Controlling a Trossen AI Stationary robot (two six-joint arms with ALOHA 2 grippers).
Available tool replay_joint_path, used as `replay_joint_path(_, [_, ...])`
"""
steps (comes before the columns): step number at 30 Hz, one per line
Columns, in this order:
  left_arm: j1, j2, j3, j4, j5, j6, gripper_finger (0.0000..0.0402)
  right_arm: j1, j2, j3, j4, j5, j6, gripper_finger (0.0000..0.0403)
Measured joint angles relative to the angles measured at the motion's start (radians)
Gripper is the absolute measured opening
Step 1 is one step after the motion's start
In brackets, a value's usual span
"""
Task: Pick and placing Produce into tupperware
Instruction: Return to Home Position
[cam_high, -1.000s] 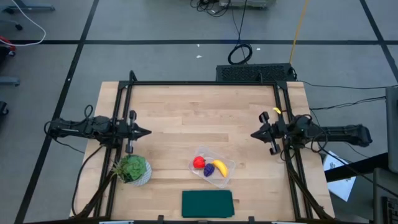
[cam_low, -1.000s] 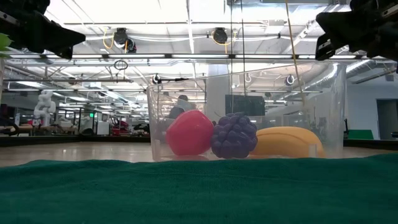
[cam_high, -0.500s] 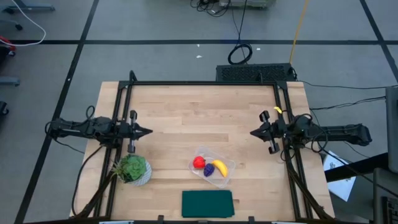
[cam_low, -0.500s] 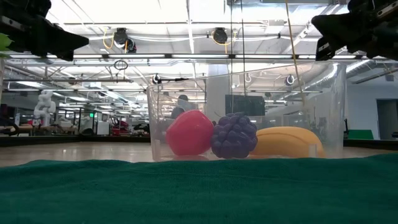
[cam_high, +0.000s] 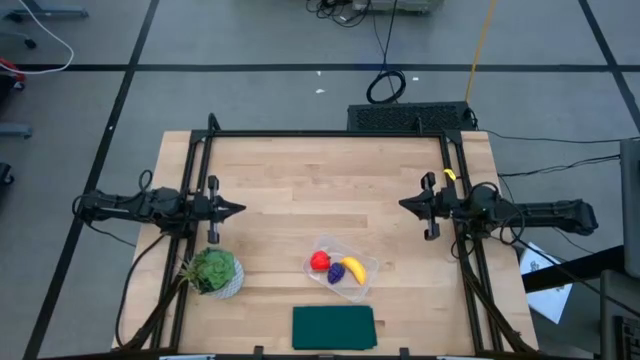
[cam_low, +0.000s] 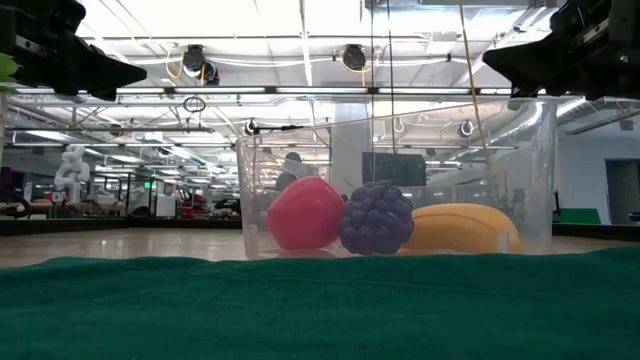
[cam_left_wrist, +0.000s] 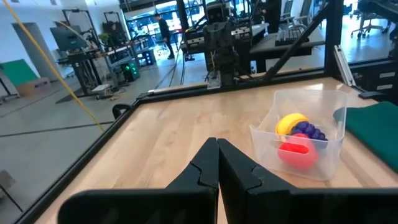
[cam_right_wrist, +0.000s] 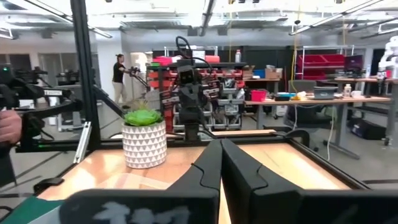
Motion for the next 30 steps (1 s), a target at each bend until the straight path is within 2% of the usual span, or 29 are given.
replay_joint_path(13, [0.016, 0.000, 0.000, -0.013, -0.026, -0.002, 0.0000, -0.114, 0.000, 0.000, -0.049, -0.004, 0.007, 0.0000])
replay_joint_path(19, [0.040, 0.000, 0.000, -0.025, -0.021, -0.009, 0.0000, -0.117, 0.000, -0.020, -0.032, -0.052, 0.007, 0.0000])
replay_joint_path(30, [0.051, 0.000, 0.000, -0.026, 0.055, -0.009, 0.0000, -0.116, 0.000, -0.020, -0.047, -0.086, 0.001, 0.0000])
